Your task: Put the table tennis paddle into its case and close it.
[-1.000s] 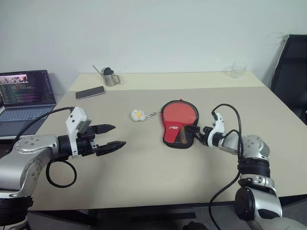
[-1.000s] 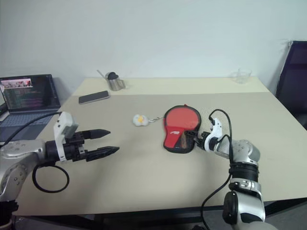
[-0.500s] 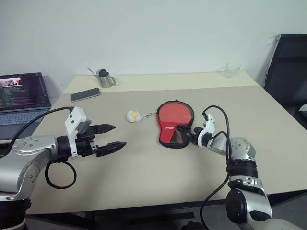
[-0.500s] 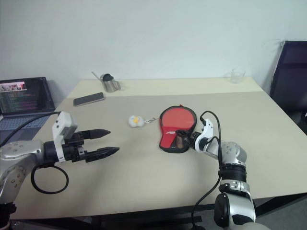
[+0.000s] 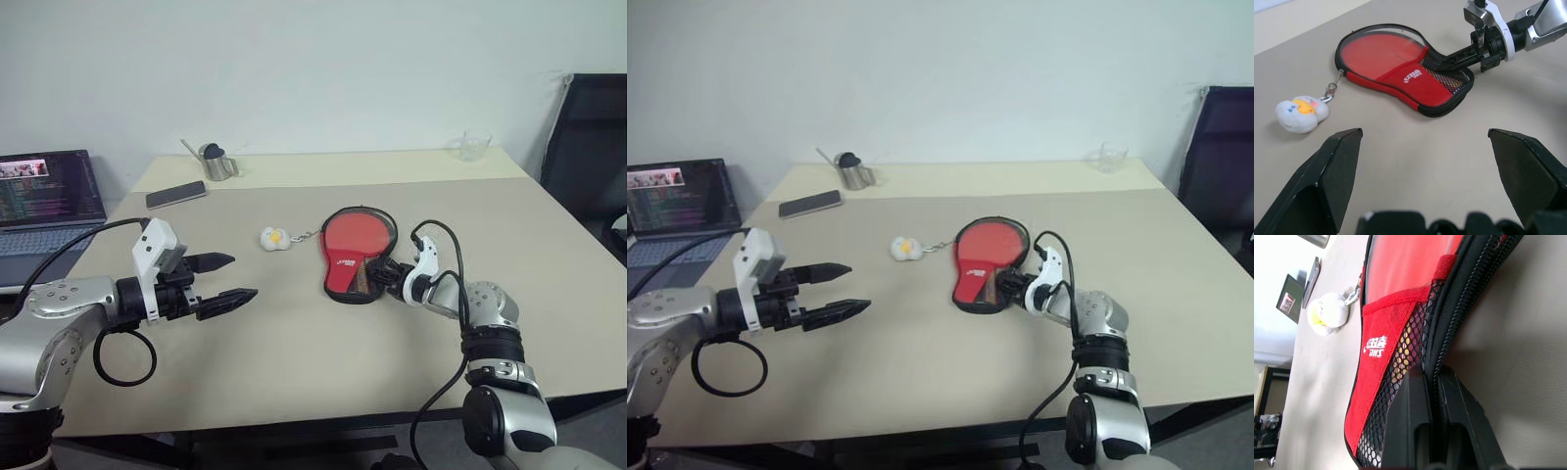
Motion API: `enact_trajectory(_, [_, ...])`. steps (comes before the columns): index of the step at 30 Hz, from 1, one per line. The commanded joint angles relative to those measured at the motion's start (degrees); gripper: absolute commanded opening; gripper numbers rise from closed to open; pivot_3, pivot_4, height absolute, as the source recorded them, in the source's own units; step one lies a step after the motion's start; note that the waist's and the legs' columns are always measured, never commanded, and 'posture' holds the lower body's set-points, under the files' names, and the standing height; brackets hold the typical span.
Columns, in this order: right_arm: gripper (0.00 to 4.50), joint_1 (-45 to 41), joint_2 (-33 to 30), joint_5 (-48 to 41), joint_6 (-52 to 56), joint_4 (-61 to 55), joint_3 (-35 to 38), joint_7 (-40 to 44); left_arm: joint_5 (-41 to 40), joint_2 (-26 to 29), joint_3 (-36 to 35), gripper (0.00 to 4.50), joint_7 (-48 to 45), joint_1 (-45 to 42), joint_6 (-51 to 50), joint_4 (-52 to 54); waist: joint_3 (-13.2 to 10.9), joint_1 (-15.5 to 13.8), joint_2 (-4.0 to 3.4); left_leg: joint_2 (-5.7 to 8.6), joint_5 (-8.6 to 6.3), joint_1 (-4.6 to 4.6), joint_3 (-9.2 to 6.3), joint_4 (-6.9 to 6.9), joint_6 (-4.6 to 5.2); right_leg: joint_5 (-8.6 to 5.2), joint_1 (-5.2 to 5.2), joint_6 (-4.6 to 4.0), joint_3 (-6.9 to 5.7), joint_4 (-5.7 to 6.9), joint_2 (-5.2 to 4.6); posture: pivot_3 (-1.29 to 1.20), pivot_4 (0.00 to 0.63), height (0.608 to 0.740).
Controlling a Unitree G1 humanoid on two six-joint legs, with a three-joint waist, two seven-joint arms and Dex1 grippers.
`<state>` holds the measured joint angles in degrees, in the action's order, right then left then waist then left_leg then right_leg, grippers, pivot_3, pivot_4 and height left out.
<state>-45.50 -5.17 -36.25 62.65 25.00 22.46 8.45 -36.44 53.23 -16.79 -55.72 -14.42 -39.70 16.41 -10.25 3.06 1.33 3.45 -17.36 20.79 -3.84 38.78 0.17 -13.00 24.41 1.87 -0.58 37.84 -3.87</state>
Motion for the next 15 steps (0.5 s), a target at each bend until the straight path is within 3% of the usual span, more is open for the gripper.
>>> enact_trajectory(1, [0.02, 0.4, -0.4, -1.1, 2.6, -1.7, 0.1, -0.1, 0.3, 0.2, 0.2, 4.5, 0.0, -1.5, 1.3, 0.5, 0.0, -0.1, 0.0, 0.0, 0.0, 0.0, -0.01, 0.0, 0.0, 0.0, 0.0, 0.0, -0.01, -0.01, 0.0, 0.0, 0.15, 0.74])
enact_trajectory(8, [0.02, 2.1, -3.6, -4.0, 10.4, -7.8, 0.5, 1.5, 1.0, 0.0, 2.1, 4.5, -0.4, -3.4, 2.3, -1.3, 0.0, -0.4, -0.04, 0.0, -0.02, 0.09, -0.05, -0.09, -0.03, -0.01, 0.01, 0.0, -0.04, -0.21, 0.0, 0.0, 0.15, 0.74])
enact_trajectory(15, [0.02, 15.2, -19.2, -15.2, 29.2, -28.8, -4.8, 13.9, 1.8, 2.1, 3.9, 4.5, -4.6, -7.0, 3.7, -4.7, -0.1, -1.8, -0.12, 0.0, -0.14, 0.28, -0.2, -0.18, 0.12, -0.01, -0.09, 0.01, -0.26, -0.77, 0.01, 0.0, 0.15, 0.74])
